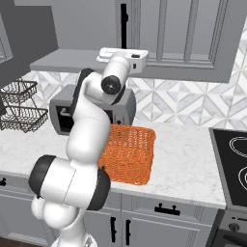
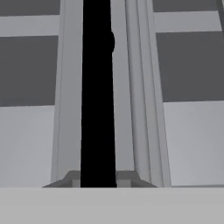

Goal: Open the cabinet, pick up the bread from the cabinet and place it in the basket. Then move the basket to the dining counter.

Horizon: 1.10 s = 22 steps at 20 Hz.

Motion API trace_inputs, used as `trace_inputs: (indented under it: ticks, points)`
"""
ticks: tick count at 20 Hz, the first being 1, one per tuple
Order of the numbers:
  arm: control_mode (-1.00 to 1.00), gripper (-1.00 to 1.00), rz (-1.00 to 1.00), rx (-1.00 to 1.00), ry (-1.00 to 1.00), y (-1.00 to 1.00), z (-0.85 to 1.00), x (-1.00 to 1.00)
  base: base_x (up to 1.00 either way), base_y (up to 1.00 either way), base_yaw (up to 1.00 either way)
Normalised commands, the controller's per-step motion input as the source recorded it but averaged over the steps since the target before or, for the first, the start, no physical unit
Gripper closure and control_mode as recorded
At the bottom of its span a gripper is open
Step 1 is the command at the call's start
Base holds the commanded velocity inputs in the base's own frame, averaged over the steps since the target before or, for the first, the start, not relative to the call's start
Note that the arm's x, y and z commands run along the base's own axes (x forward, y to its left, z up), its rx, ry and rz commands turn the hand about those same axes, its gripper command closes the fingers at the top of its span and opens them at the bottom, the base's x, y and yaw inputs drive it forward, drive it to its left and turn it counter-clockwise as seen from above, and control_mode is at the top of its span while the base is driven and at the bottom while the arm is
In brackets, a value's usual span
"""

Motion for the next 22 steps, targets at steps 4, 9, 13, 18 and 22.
trace_inputs:
  ticks: [4,9,13,18,22]
  points:
    - [-1.00,1.00,0.00,0.00,0.00,0.00,0.00,0.00,0.00,0.00,0.00]
    - [-1.00,1.00,0.00,0.00,0.00,-0.04,0.01,-0.05,0.00,0.00,0.00]
    - [-1.00,1.00,-0.07,0.00,0.00,-0.40,0.07,-0.80,0.00,0.00,0.00]
    - [-1.00,1.00,-0.14,0.00,0.00,-0.60,0.11,-1.00,0.00,0.00,0.00]
    - [-1.00,1.00,-0.21,0.00,0.00,-0.64,0.12,-1.00,0.00,0.00,0.00]
